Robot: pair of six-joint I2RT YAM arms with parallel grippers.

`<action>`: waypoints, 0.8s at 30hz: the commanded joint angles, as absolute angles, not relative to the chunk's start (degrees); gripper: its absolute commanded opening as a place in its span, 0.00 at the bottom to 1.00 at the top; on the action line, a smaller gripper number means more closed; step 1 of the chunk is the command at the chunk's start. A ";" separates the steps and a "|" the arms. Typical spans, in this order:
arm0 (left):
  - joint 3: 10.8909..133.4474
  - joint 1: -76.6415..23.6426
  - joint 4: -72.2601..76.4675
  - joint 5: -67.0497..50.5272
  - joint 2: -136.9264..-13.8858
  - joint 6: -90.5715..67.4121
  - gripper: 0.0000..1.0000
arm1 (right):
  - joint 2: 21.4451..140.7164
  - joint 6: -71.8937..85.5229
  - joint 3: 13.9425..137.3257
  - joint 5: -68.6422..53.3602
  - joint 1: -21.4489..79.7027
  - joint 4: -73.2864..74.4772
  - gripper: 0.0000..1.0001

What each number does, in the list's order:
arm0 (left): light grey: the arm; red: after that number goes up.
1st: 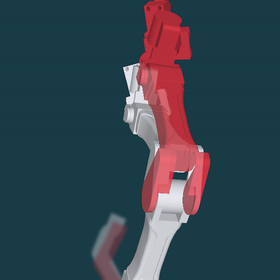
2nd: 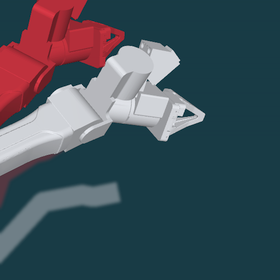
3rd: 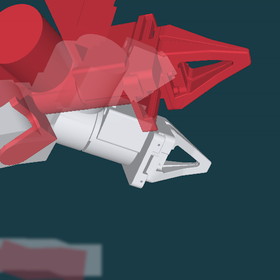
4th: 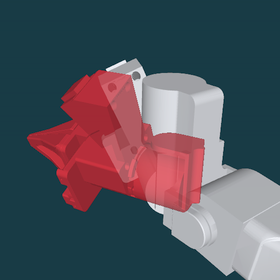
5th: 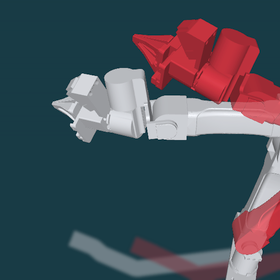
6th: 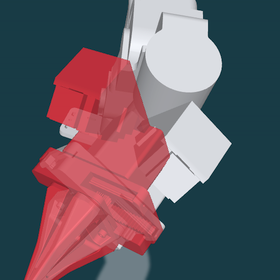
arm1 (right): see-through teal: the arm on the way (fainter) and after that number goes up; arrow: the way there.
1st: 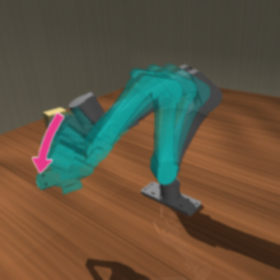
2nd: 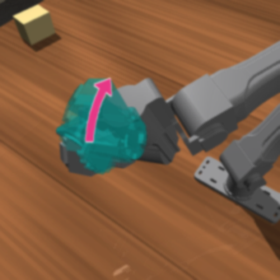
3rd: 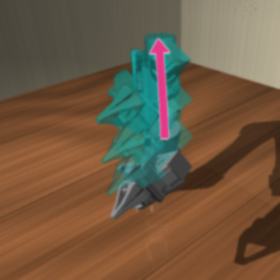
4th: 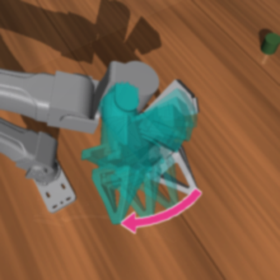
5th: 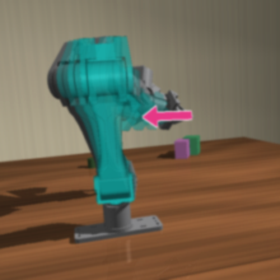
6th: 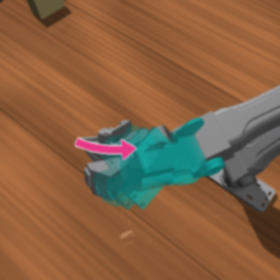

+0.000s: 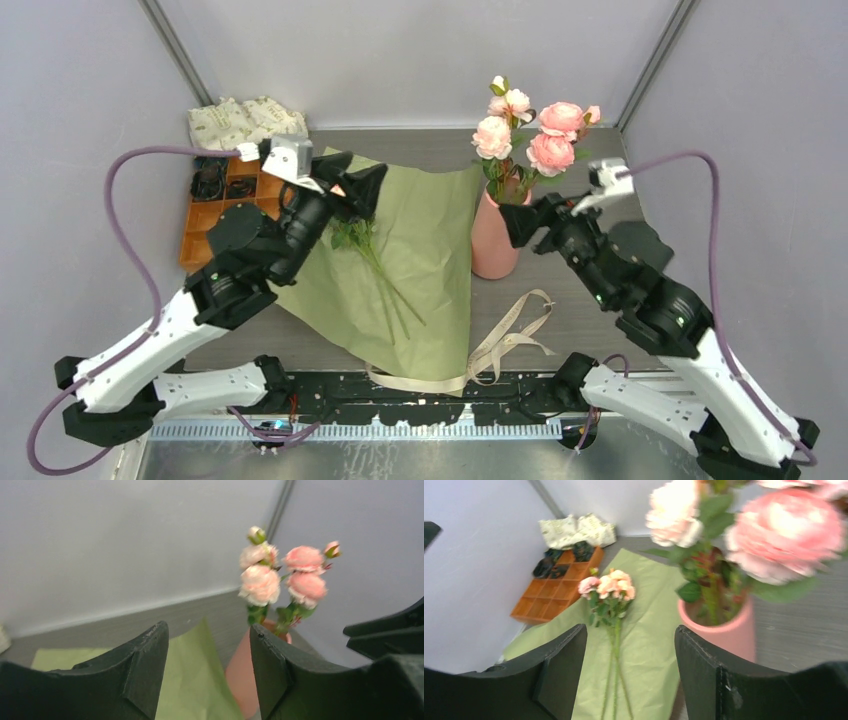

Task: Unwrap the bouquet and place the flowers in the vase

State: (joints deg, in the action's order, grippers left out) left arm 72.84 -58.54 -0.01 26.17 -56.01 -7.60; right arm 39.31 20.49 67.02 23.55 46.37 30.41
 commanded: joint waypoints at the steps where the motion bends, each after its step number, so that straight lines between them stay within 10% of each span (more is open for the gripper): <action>1: 74.19 -58.79 -14.21 37.57 -51.30 -9.15 0.61 | 50.42 22.93 73.97 10.42 46.48 24.19 0.70; 24: 75.96 -58.74 -34.60 56.47 -35.18 -14.75 0.57 | 115.04 21.30 105.98 20.80 66.49 40.48 0.48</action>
